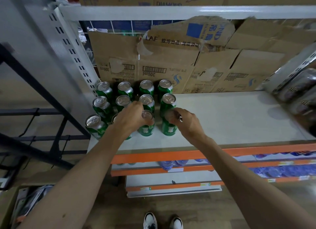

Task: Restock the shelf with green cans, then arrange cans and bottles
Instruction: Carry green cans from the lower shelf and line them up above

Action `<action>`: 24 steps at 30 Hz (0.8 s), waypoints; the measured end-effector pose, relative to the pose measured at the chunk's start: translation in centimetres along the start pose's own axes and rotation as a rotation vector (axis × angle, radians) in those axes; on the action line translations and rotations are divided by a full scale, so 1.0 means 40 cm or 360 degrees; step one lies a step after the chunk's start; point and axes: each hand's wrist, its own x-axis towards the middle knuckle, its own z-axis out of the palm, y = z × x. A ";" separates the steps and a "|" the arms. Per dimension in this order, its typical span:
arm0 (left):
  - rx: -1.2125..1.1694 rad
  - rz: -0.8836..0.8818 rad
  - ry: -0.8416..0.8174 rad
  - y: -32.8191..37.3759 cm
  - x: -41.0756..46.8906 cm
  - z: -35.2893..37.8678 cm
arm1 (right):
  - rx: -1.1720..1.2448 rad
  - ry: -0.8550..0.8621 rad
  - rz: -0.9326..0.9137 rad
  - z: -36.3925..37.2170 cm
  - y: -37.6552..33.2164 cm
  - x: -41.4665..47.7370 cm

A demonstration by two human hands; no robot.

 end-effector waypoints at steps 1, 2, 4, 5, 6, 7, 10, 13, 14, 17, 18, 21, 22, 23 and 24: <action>-0.0015 -0.0020 -0.0016 -0.001 0.002 0.001 | 0.0007 -0.0026 -0.0008 -0.002 0.000 0.002; -0.0024 -0.0022 -0.0043 -0.004 0.003 0.000 | 0.0017 -0.0046 -0.0010 -0.004 -0.001 0.005; 0.0008 -0.0006 -0.0107 -0.015 0.006 -0.003 | 0.0026 -0.0074 -0.0004 -0.007 -0.004 0.008; 0.0043 0.0021 -0.0130 -0.018 0.005 -0.006 | 0.0025 -0.0080 -0.0004 -0.008 -0.005 0.010; 0.0072 0.0053 -0.0146 -0.022 0.005 -0.008 | 0.0028 -0.0083 -0.0008 -0.008 -0.006 0.010; 0.0088 0.0070 -0.0160 -0.024 0.005 -0.011 | 0.0039 -0.0086 -0.0009 -0.008 -0.006 0.009; 0.0064 0.0064 -0.0197 -0.022 0.002 -0.024 | 0.0066 -0.0096 -0.0023 -0.008 -0.008 0.006; 0.0014 0.0045 -0.0216 -0.020 -0.001 -0.032 | -0.0014 -0.0107 -0.0040 -0.009 -0.010 0.005; 0.0004 0.0046 -0.0210 -0.021 -0.002 -0.033 | -0.0031 -0.0111 -0.0036 -0.009 -0.010 0.007; -0.0019 0.0045 -0.0198 -0.020 -0.006 -0.035 | -0.0040 -0.0151 -0.0007 -0.015 -0.010 0.011; -0.0027 0.0041 -0.0197 -0.020 -0.006 -0.035 | -0.0050 -0.0163 -0.0007 -0.017 -0.011 0.012; -0.0056 0.0029 -0.0202 -0.018 -0.009 -0.035 | -0.0091 -0.0146 0.0001 -0.017 -0.016 0.011; -0.0067 0.0028 -0.0199 -0.019 -0.010 -0.035 | -0.0114 -0.0126 0.0005 -0.016 -0.018 0.009; -0.0071 0.0027 -0.0197 -0.020 -0.011 -0.035 | -0.0134 -0.0111 0.0005 -0.013 -0.018 0.008; -0.0067 0.0026 -0.0194 -0.021 -0.011 -0.036 | -0.0148 -0.0102 -0.0002 -0.010 -0.017 0.006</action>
